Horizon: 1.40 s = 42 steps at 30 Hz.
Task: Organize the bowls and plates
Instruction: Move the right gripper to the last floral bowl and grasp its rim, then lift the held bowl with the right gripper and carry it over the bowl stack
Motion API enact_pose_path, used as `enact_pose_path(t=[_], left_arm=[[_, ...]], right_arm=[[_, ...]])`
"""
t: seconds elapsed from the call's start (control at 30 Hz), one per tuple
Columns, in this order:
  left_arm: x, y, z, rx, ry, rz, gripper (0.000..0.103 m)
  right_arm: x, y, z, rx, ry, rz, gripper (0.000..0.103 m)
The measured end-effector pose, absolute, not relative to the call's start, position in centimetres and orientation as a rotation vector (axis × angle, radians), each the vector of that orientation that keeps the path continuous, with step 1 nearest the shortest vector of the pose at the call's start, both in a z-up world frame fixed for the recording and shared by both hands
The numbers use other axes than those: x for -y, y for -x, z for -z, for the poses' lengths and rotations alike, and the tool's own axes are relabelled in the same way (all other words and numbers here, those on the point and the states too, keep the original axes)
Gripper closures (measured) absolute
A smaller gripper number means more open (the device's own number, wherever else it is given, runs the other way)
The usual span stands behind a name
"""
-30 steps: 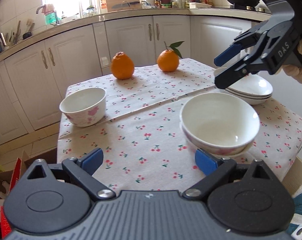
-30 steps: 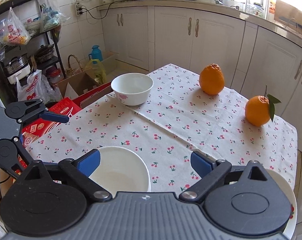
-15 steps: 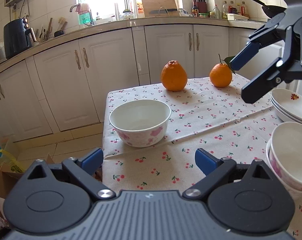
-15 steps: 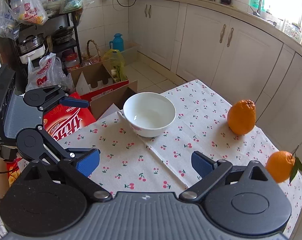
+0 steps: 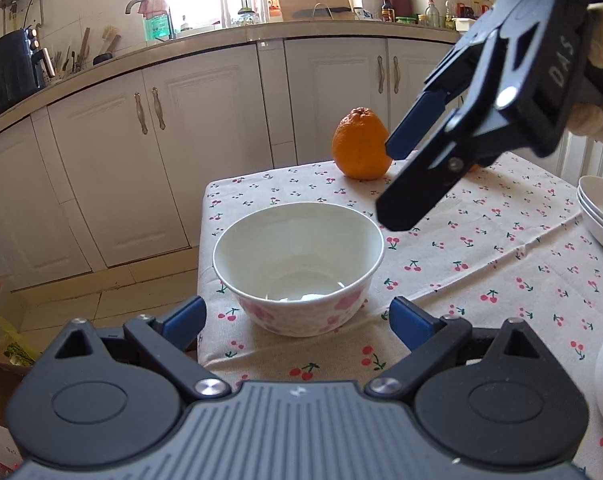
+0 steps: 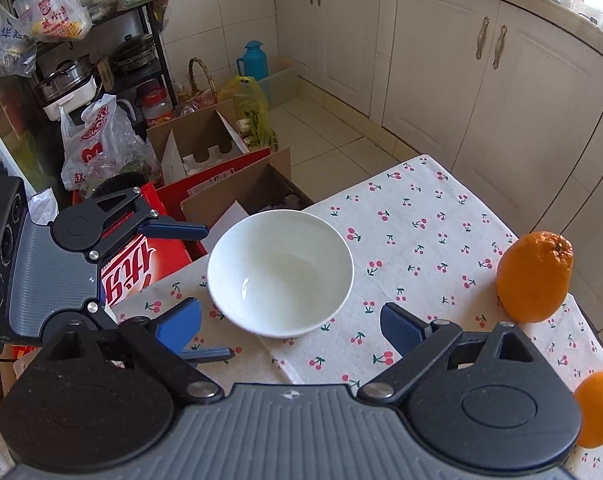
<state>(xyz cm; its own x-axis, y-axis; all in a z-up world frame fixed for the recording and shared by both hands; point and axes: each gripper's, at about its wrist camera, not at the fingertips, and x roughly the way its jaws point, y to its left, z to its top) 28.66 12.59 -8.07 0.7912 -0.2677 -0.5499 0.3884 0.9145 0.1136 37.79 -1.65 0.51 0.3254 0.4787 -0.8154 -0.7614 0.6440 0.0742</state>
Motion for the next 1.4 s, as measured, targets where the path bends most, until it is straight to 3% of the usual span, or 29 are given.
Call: enact_pose_path(t=[0.63,1.4], left_arm=[[-12.2,-30.8,9.1,-0.547,-0.221,0.388,0.011],[-12.1,-30.3,8.1,-0.572,-0.19,0.396,0.012]], right_arm=[[-0.7,-43.5,3.9,-1.039,0.247,-0.863,0.032],[0.1,-42.3,3.0,-1.035,0.214,-0.868,0.036]])
